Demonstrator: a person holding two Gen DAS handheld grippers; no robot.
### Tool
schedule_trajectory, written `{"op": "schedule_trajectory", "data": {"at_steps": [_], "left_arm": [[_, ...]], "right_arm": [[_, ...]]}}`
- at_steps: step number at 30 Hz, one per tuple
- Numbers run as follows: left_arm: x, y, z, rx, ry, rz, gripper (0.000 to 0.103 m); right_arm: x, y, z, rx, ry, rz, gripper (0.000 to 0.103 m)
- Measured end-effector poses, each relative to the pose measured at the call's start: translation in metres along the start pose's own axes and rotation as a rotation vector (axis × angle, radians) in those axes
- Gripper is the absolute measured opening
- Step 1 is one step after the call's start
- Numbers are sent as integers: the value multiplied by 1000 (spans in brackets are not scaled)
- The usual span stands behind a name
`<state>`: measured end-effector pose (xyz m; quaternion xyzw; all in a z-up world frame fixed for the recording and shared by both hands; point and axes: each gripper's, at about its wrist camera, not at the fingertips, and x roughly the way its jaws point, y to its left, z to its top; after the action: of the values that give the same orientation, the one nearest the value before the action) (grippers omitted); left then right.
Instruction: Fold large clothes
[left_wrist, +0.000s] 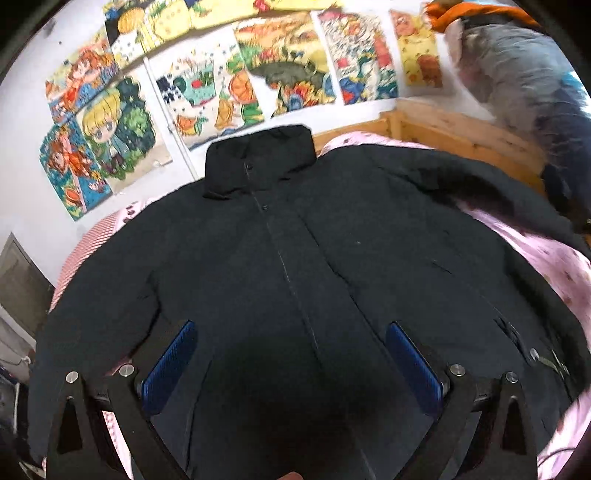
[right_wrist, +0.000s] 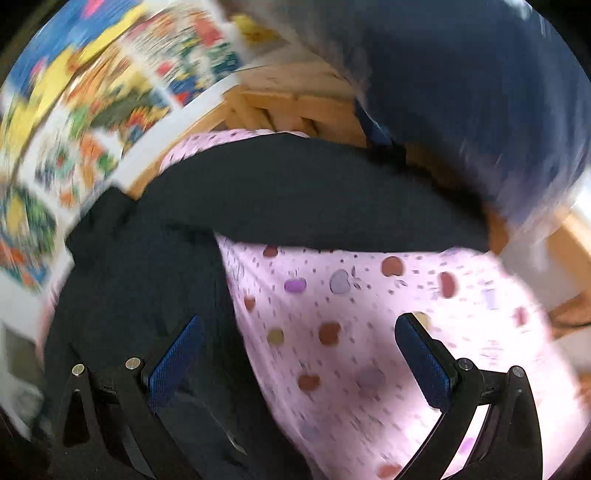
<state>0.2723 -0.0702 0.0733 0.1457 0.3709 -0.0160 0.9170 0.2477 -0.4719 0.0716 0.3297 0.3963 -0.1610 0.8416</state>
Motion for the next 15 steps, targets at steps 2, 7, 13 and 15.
{"op": "schedule_trajectory", "data": {"at_steps": [2, 7, 13, 15], "left_arm": [[16, -1, 10, -10, 13, 0, 103], [50, -4, 35, -80, 23, -30, 103], [104, -25, 68, -170, 77, -88, 103], [119, -39, 75, -172, 77, -91, 103]], "right_arm": [[16, -13, 0, 97, -20, 40, 102], [51, -31, -7, 265, 0, 91, 102], [70, -14, 0, 251, -65, 136, 101], [86, -8, 11, 242, -44, 128, 97]]}}
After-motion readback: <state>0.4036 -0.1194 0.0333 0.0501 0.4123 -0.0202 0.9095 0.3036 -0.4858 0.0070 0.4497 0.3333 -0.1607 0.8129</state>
